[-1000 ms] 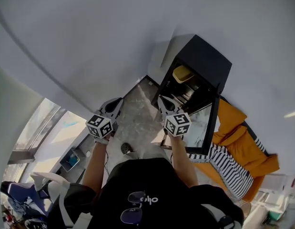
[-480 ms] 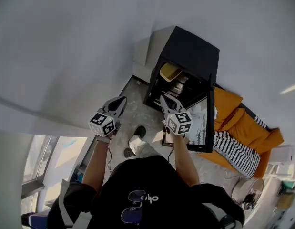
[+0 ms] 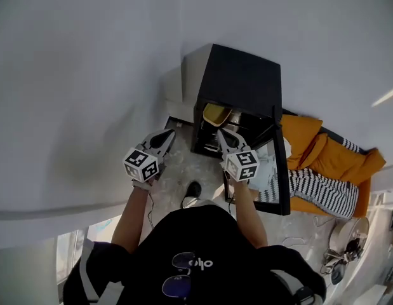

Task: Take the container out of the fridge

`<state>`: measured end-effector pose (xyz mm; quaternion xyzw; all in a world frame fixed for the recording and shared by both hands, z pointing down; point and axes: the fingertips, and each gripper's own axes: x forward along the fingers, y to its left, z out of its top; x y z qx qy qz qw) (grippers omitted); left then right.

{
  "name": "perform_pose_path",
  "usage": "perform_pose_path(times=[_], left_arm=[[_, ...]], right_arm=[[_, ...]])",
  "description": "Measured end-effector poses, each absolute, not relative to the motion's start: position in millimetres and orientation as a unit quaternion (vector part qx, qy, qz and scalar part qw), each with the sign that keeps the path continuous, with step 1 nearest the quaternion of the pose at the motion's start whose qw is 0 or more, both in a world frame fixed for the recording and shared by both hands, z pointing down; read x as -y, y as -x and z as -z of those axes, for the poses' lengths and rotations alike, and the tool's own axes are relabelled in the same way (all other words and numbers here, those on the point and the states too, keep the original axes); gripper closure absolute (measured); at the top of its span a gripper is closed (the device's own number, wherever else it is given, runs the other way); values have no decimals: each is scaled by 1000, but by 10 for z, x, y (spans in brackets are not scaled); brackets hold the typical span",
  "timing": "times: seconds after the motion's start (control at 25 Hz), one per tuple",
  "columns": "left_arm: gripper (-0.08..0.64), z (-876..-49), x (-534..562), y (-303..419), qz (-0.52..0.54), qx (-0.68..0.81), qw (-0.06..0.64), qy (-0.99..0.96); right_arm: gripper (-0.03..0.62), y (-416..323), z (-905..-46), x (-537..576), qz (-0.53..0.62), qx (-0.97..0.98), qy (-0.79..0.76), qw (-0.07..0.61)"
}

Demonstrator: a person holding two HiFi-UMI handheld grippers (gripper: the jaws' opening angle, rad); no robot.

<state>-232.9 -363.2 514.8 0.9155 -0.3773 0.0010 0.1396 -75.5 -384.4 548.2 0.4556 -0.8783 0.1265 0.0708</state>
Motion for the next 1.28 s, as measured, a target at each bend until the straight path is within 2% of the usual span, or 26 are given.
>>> perform_pose_path(times=[0.52,1.28], left_arm=[[557,-5356,4236,1725,-28,319,144,-936],[557,-5514,4193,1532,-34,292,152,-943]], right_arm=[[584,279,-5637,4298,-143,852,-501,57],[584,-8,-5810,4230,-145,834,-528,63]])
